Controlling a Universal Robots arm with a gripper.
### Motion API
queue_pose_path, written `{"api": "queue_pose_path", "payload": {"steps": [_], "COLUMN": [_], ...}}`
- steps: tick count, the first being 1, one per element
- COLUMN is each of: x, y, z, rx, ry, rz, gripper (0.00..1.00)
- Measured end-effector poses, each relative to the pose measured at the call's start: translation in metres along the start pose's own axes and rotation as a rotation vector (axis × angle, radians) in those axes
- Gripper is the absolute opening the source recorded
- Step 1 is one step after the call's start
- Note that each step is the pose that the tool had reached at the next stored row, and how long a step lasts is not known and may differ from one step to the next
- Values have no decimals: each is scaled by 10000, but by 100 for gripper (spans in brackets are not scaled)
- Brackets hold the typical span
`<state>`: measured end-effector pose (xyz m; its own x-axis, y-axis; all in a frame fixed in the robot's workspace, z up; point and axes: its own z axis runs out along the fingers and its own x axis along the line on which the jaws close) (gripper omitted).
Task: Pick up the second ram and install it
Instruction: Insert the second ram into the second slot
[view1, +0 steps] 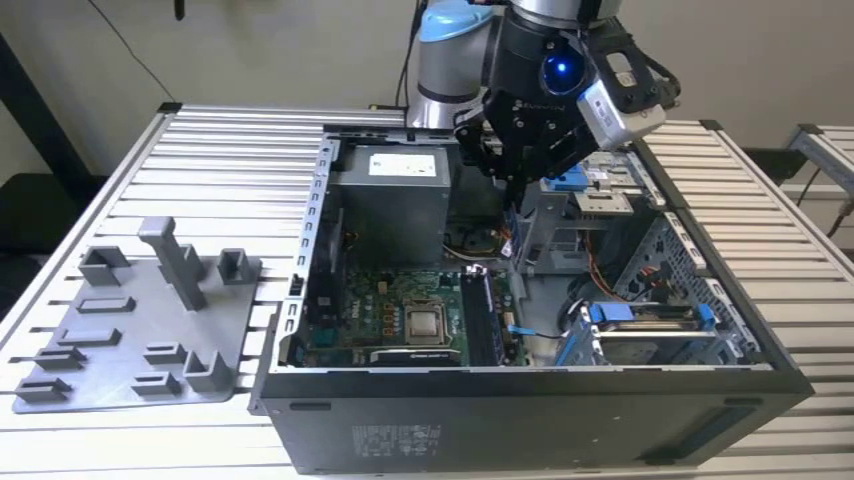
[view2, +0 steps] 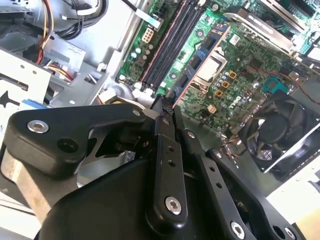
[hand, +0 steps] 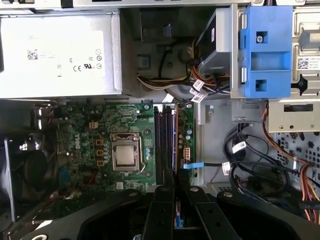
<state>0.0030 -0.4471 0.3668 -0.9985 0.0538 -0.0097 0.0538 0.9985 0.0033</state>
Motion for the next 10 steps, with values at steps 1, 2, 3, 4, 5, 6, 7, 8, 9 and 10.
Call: {"api": "queue_pose_path", "payload": {"steps": [1,2,3,4,5,6,7,8,9,10], "x": [-5,-12,-20,-27,-32,-33,-33,-33,-33,-33], "y": [1,1,2,3,3,3,3,3,3,3], "z": [17,31,47,64,80,96,112,127,143,159], "rx": [-1,1,0,1,1,0,0,1,1,1], "ry": [0,0,2,3,3,3,2,3,3,3], "rz": [-2,-2,0,-1,-1,-1,0,1,0,-2], "gripper": [14,14,14,14,14,14,14,14,14,14]}}
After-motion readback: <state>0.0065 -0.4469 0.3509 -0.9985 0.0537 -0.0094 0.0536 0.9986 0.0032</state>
